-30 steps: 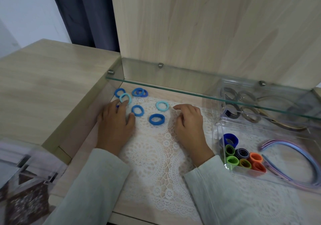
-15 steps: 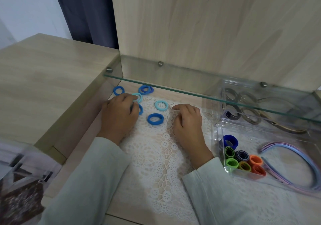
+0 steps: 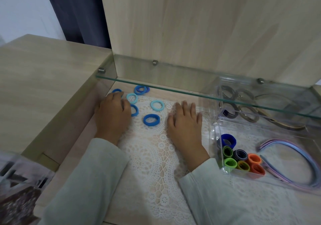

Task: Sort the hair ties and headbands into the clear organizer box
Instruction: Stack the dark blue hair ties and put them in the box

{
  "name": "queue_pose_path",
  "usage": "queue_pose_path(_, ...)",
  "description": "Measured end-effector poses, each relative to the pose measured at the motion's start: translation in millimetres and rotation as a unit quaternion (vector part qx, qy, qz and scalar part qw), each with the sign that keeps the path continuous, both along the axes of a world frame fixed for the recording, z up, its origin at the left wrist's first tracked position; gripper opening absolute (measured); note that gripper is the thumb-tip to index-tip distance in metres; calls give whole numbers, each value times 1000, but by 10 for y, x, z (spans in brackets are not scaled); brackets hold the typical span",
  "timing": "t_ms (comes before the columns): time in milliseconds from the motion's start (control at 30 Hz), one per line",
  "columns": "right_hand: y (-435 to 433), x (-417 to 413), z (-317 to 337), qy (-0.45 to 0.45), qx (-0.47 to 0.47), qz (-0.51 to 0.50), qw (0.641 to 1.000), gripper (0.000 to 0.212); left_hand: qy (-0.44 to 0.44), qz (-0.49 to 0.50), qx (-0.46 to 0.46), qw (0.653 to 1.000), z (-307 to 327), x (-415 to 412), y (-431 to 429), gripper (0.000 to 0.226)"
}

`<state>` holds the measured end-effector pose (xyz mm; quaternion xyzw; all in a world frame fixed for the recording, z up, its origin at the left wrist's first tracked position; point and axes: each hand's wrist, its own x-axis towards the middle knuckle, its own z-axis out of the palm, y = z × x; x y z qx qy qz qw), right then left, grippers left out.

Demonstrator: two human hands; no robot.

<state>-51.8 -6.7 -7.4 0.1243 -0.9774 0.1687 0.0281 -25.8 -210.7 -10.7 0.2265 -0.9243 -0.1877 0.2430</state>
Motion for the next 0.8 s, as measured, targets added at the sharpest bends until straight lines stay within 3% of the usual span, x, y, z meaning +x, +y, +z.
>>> queue_pose_path(333,-2,12,17,-2,8,-1,1000,55,73,-5,17,997,-9,54,-40,30)
queue_pose_path(533,-5,25,36,-6,8,-6,1000,55,43,43,10,998,-48,62,-19,29)
queue_pose_path(800,-3,19,35,-10,8,-8,1000,55,52,35,32,998,-67,66,-17,20)
